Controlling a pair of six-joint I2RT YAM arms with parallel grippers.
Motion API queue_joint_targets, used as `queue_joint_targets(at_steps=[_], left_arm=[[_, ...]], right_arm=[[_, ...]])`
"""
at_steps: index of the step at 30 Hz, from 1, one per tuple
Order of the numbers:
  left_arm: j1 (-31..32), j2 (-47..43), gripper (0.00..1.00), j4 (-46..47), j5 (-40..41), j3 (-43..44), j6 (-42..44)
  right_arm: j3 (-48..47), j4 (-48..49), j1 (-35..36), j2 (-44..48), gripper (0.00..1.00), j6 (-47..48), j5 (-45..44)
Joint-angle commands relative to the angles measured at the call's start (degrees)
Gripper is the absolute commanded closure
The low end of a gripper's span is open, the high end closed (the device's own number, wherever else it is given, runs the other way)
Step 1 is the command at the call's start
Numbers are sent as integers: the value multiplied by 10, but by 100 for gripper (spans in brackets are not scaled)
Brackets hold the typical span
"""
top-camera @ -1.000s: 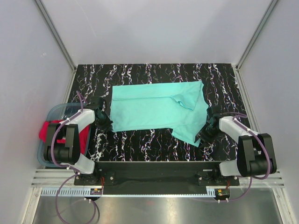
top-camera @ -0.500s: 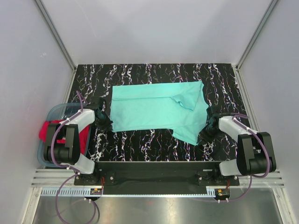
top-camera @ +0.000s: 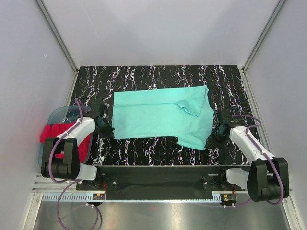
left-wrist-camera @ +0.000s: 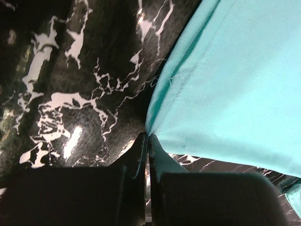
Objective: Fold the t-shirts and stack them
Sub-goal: Fold the tshirt
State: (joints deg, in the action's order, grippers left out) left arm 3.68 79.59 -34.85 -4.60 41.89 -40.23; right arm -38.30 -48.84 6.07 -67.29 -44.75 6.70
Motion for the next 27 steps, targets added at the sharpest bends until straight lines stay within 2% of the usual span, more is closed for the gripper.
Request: queue_joint_targets(at_steps=[1, 17, 27], left_arm=[[-3, -18, 100, -11, 11, -1, -6], [1, -15, 100, -40, 14, 69, 34], [10, 67, 100, -68, 35, 174, 57]], right_arm=[[-9, -21, 3, 22, 100, 28, 9], [-104, -13, 3, -29, 100, 63, -3], [-297, -12, -17, -165, 100, 107, -27]])
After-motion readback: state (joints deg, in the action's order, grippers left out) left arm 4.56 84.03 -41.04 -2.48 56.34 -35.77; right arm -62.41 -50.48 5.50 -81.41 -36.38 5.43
